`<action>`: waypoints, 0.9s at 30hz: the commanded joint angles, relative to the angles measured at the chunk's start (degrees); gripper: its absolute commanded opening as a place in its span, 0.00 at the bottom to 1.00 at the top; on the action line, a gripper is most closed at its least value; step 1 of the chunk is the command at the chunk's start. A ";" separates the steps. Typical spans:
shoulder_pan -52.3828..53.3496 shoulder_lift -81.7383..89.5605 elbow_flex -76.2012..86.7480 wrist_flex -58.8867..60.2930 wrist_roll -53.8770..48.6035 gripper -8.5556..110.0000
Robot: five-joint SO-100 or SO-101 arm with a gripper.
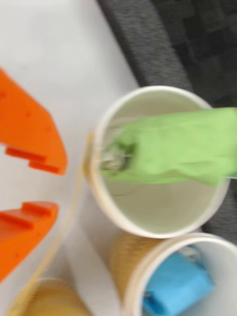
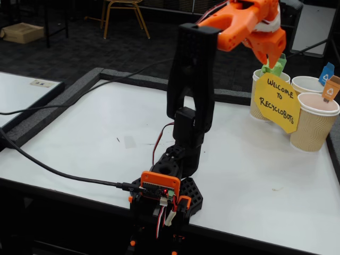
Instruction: Sort rubbish by color.
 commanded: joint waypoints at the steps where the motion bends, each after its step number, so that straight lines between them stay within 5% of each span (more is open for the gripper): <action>1: 1.32 19.95 7.47 -3.96 -0.88 0.07; 13: 5.10 44.82 31.38 -6.86 -0.53 0.07; 27: 3.96 63.02 35.16 2.55 -0.35 0.07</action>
